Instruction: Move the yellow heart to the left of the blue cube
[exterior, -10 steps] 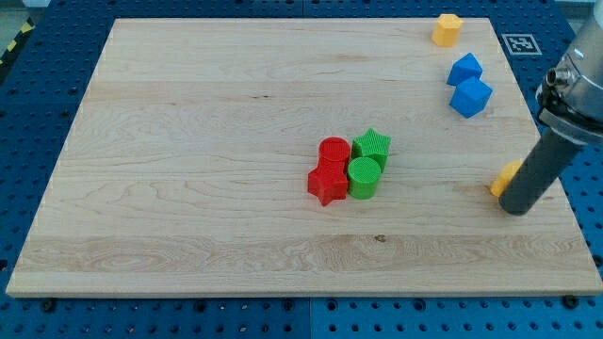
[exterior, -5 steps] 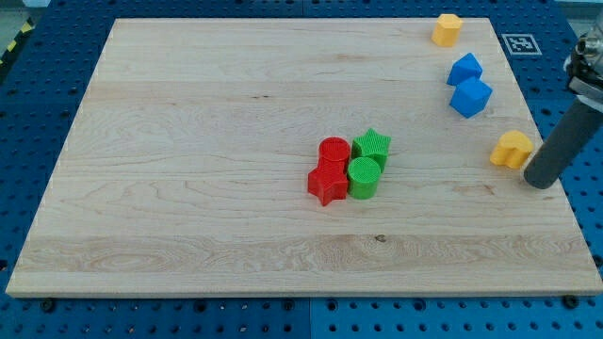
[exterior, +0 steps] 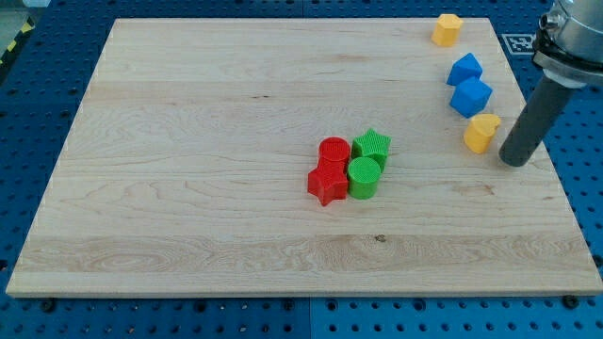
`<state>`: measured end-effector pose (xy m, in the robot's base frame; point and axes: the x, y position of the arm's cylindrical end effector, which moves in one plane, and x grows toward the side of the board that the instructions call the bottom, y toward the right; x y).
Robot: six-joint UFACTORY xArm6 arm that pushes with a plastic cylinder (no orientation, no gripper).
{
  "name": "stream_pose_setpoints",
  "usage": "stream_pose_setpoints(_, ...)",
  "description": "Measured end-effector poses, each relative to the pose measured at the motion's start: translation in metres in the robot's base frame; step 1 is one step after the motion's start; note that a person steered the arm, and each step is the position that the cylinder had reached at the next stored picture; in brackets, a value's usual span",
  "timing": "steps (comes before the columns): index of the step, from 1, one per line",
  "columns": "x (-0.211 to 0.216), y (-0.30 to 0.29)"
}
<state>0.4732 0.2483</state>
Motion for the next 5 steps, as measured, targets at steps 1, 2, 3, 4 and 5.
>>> stream_pose_setpoints(1,-0.012,-0.013)
stream_pose_setpoints(2,-0.035,-0.031)
stream_pose_setpoints(3,-0.054,-0.041)
stream_pose_setpoints(4,-0.074,-0.044)
stream_pose_setpoints(5,-0.086,-0.044)
